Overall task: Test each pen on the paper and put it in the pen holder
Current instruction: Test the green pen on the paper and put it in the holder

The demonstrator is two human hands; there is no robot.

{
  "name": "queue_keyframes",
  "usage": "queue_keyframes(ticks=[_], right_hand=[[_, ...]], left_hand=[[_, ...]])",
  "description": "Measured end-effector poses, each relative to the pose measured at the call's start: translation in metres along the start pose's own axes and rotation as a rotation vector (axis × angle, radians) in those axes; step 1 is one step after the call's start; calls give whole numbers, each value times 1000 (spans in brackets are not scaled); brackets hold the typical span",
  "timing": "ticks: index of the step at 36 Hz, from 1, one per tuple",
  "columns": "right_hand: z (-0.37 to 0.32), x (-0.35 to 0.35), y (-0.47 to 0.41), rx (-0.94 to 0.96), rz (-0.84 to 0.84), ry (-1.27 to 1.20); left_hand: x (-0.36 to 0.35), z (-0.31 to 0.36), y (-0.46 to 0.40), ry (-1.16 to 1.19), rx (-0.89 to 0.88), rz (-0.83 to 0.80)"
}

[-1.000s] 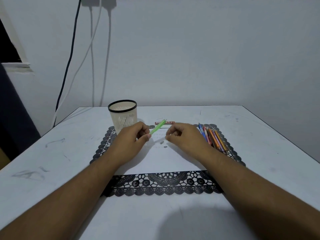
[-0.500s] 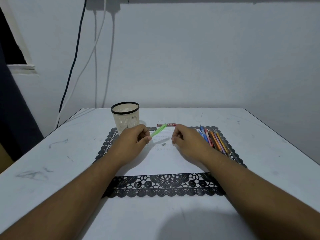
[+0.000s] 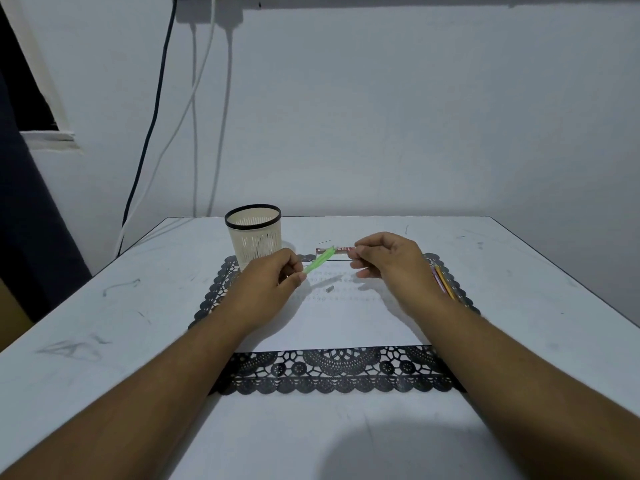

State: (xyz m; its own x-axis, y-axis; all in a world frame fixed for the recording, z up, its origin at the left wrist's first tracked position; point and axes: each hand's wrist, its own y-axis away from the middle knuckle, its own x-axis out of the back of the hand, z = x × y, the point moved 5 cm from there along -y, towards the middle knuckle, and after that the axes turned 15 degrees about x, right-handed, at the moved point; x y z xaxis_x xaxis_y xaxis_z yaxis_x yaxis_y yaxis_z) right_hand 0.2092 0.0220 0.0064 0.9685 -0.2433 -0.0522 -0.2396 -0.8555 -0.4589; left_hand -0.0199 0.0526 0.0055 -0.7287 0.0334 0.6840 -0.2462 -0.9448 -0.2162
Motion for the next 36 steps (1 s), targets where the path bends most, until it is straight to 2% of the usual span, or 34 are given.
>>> queue_keyframes(ticks=[6, 14, 36], right_hand=[[-7, -9, 3, 46, -16, -9], [-11, -12, 9, 84, -32, 96], [-11, -16, 11, 83, -56, 136]], left_hand=[[-2, 1, 0, -12, -17, 8], [-5, 3, 1, -9, -29, -8], [-7, 5, 4, -41, -50, -15]])
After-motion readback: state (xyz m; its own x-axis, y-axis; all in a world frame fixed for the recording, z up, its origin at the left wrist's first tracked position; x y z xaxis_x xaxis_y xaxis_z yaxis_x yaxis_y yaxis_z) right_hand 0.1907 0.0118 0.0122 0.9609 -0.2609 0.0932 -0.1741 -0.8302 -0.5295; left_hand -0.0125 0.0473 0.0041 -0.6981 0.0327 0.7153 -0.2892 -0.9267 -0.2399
